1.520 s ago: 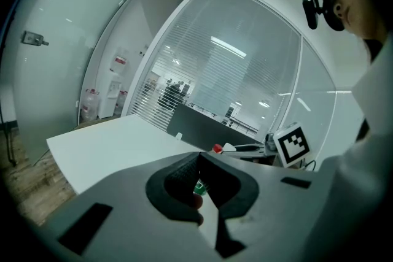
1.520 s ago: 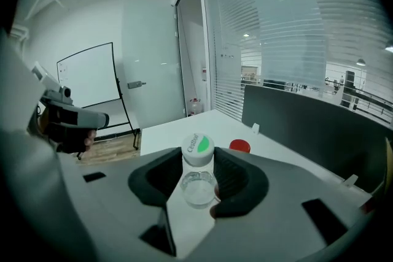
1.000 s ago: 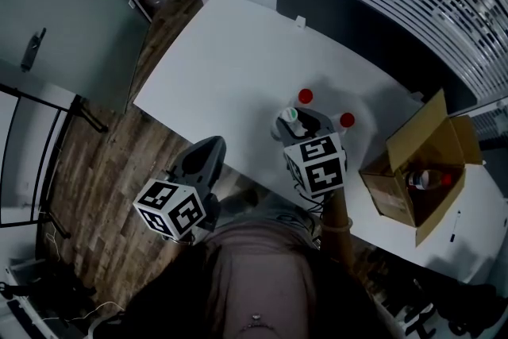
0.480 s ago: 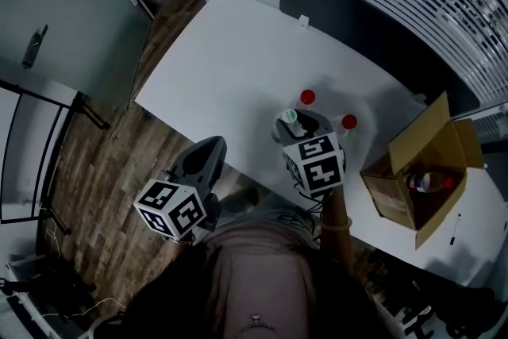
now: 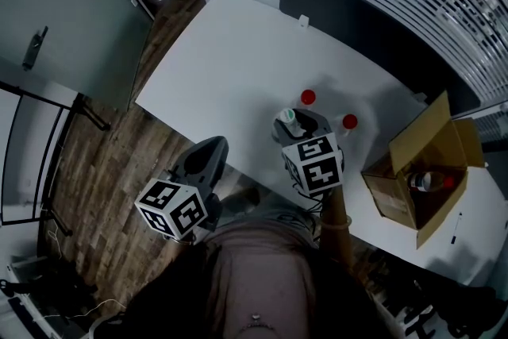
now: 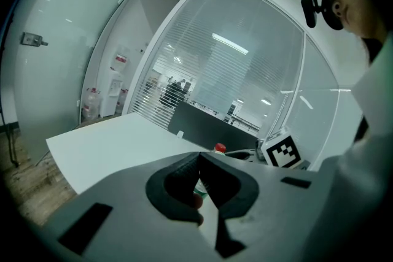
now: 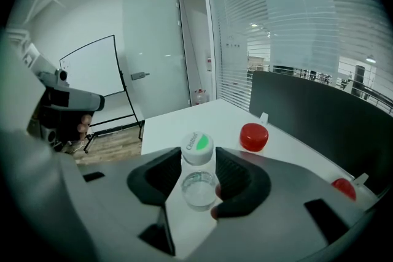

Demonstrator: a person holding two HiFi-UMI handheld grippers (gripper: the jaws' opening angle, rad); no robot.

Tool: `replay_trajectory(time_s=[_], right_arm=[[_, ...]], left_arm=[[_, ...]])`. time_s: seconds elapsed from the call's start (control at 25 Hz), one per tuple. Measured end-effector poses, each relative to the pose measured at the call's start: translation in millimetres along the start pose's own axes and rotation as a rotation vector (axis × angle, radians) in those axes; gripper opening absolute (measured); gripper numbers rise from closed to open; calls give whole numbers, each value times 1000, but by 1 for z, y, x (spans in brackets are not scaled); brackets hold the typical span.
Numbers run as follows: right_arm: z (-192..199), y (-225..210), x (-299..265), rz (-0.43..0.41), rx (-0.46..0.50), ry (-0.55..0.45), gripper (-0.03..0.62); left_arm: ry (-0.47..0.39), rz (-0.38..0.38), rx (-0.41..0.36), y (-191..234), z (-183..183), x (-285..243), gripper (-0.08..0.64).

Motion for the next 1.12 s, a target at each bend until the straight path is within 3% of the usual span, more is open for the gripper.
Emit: replay_trajectory(time_s=[1.12], right_arm=[[11,18,17,40,-19,-20,183]], left_arm=[[12,89,-35,-5,1,4,9]])
Point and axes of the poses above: the fingertips, and each gripper's own axes: x backward along the fingers, y to its left, z out of its underside, the point moved 8 cm from there along x, backward along the fingers, and after that the axes turned 5 degrees about -z, right-handed, at the moved point
